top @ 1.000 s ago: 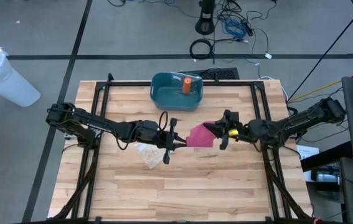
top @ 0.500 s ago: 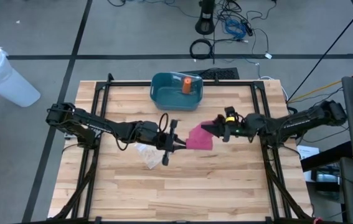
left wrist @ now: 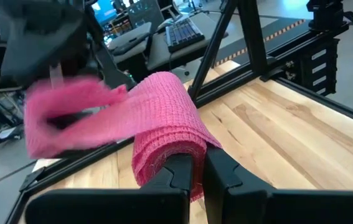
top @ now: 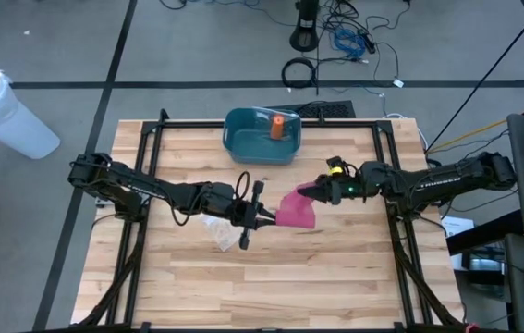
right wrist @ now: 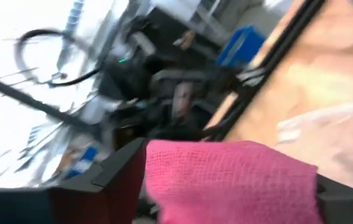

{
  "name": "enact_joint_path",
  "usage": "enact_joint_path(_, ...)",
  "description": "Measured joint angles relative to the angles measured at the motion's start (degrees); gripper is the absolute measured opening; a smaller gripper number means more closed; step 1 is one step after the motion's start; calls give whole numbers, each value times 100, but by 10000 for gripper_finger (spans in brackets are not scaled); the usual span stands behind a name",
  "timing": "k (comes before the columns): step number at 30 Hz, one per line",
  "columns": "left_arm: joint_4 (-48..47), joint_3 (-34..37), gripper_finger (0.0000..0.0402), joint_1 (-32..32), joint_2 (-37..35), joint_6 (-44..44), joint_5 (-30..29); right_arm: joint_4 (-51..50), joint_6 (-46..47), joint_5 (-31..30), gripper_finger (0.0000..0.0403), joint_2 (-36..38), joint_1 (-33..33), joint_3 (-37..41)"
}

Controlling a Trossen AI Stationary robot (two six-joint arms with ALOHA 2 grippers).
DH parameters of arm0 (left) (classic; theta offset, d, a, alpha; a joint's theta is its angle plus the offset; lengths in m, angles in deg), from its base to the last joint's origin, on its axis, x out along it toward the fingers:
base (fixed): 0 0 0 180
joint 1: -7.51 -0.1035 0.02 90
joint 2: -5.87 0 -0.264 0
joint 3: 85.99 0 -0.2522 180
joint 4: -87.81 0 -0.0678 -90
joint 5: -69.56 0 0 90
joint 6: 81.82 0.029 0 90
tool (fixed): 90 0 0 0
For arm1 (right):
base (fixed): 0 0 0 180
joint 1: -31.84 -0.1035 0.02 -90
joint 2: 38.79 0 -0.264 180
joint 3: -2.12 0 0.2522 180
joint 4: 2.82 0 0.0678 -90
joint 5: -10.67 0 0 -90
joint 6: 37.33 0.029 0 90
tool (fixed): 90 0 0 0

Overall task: Roll bandage
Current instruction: Roll the pink bandage

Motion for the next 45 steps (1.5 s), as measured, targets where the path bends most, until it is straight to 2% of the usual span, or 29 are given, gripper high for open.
enact_joint_path(6, -15, 0, 12, 34, 0, 8, 35, -348, 913, 1568, 267, 82, 227, -2)
enact_joint_path(11, -11, 0, 12, 26, 0, 11, 218, -391, 1405, 1869, 267, 182, 675, -2)
enact_joint_path(17, -15, 0, 12, 32, 0, -7, 232, -435, 829, 1576, 260, 380, 1001, -2)
enact_joint_path(22, -19, 0, 12, 117, 0, 0, 236, -1044, -236, 1403, 252, 468, 1005, -4)
enact_joint_path(25, 1, 0, 12, 176, 0, -2, 236, -1541, -1363, 1241, 251, 550, 1005, 0)
enact_joint_path(28, 58, 2, 12, 179, 0, -5, 235, -1477, -3141, 1534, 251, 745, 1003, 0)
enact_joint_path(31, 89, 2, 12, 179, 0, -46, 234, -1486, -4104, 1554, 249, 1031, 955, 1)
enact_joint_path(33, 153, 2, 12, 180, 0, -48, 234, -1466, -4563, 1317, 249, 1226, 772, 53)
enact_joint_path(38, 293, 2, 12, 211, 0, -50, 201, -1409, -5091, 250, 248, 1560, -82, 464)
enact_joint_path(41, 501, 2, 12, 216, 0, -53, 123, -867, -5055, -91, 248, 1592, -535, 905)
enact_joint_path(45, 764, 2, 12, 214, 0, -63, -292, 265, -4975, -425, 248, 1318, -964, 1567)
